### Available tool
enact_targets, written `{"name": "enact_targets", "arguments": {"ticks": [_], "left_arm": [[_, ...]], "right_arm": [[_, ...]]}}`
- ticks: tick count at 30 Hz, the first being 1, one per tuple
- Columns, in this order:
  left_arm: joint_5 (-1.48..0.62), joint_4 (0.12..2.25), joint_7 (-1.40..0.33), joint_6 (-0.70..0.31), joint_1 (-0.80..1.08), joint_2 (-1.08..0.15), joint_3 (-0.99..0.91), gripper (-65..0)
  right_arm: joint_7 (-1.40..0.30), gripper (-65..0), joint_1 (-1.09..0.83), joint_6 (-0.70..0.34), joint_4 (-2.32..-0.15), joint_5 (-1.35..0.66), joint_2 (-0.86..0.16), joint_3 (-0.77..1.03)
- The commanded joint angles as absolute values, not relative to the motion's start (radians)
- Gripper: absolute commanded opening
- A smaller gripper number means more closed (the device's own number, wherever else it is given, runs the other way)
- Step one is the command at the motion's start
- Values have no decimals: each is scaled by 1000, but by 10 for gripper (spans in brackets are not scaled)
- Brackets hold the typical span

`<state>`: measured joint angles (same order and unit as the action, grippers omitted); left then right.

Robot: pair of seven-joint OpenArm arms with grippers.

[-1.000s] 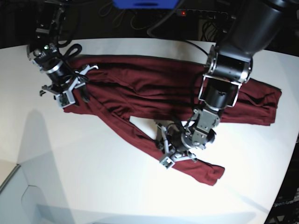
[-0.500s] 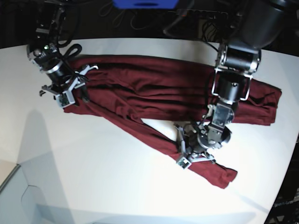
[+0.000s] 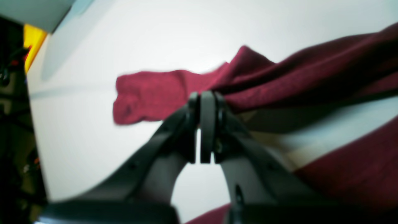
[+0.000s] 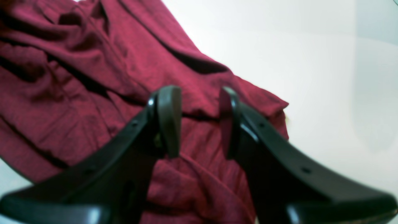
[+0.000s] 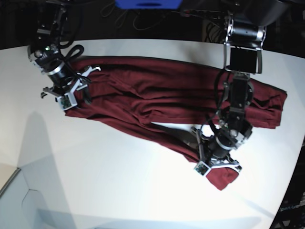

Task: Layout the t-shirt on the table in an organized manner, then fold the t-shirt properly
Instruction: 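Drag the sleeve with the left gripper up onto the folded shirt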

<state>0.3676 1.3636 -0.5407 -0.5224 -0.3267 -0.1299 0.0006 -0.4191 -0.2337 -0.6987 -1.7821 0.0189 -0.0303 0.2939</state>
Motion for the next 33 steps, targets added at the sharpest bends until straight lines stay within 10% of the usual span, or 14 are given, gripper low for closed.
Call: {"name": "enact_targets", "arguments": {"ticks": [1,17,33], "left_arm": [[357,1440,-530,-519,-338,-133,1,-649],[363,1989,-802,-602,-124,-239,-4,-649],[364,2018,-812,-698,67,-245,-142,-648]], "right_arm": [[-392,-438,-225,-698,-1799,-1,-36,295],[-392,-438,-225,-698,-1796,-5,-35,294],[-392,-437,-217,-698,-1782,-5,-35,295]]}}
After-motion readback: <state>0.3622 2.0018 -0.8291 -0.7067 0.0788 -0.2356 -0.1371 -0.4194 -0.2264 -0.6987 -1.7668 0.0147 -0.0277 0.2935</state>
